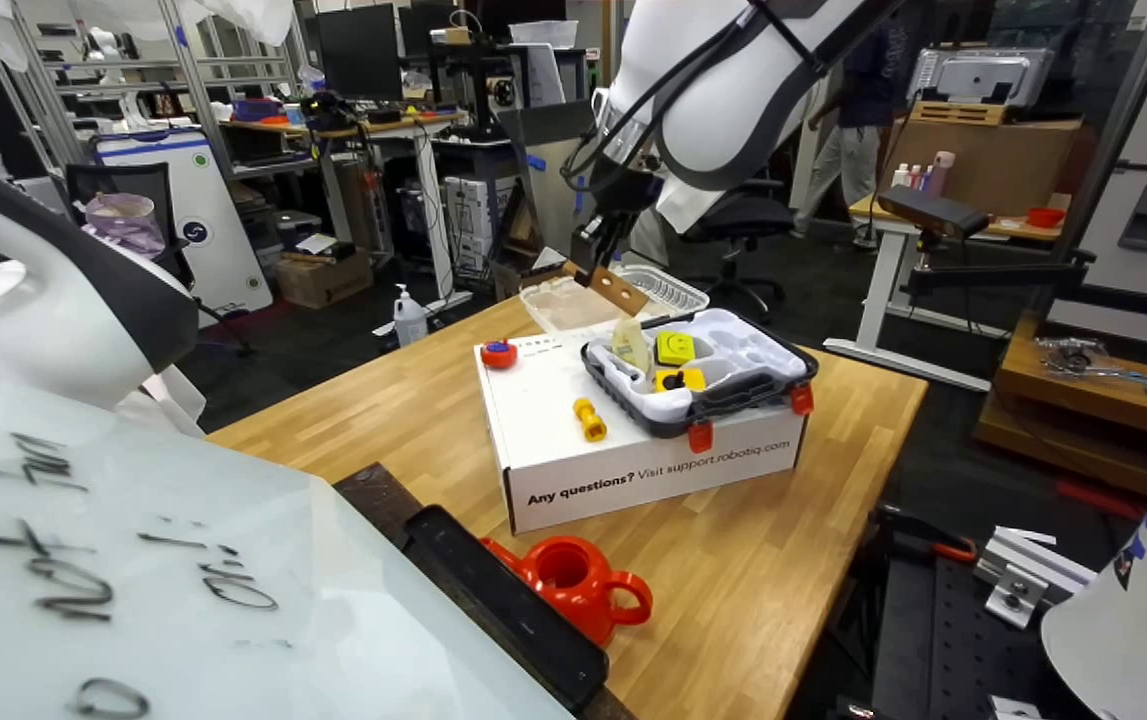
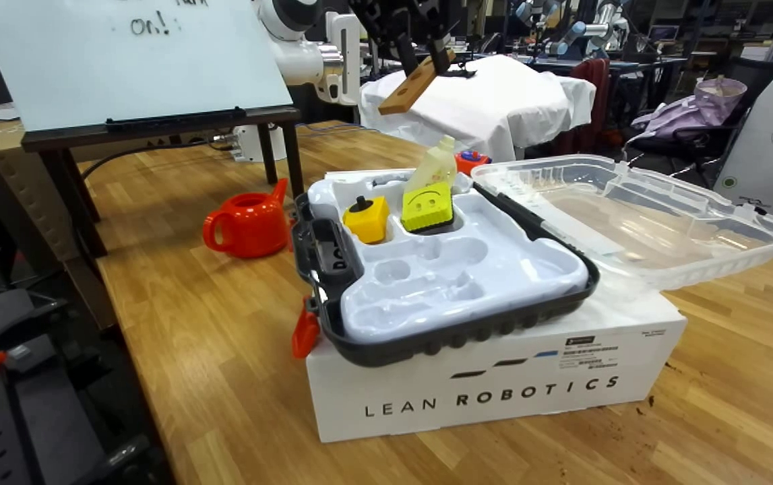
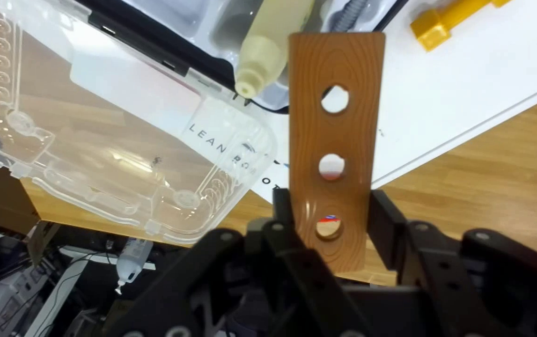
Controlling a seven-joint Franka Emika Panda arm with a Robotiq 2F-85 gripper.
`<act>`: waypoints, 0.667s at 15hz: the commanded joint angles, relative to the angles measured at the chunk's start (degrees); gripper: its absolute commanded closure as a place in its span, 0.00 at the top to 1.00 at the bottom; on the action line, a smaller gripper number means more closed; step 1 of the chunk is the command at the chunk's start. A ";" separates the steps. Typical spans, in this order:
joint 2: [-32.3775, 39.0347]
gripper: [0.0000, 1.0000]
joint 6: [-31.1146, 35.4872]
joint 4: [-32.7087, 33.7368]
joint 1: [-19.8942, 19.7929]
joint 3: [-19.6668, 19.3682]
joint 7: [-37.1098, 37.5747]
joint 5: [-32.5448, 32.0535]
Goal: Pick the wooden object on the table, put it on the case cover, take the container out of the case and put it on the box then place the dumbbell at the edge of the box
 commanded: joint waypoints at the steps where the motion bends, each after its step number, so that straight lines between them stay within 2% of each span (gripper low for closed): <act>1: 1.57 0.18 0.58 1.86 -0.45 -0.33 0.98 0.33; 2: 0.65 0.43 -0.06 0.90 -0.29 -0.27 0.07 0.40; 10: 1.05 0.43 -0.06 1.32 -0.29 -0.35 0.35 0.45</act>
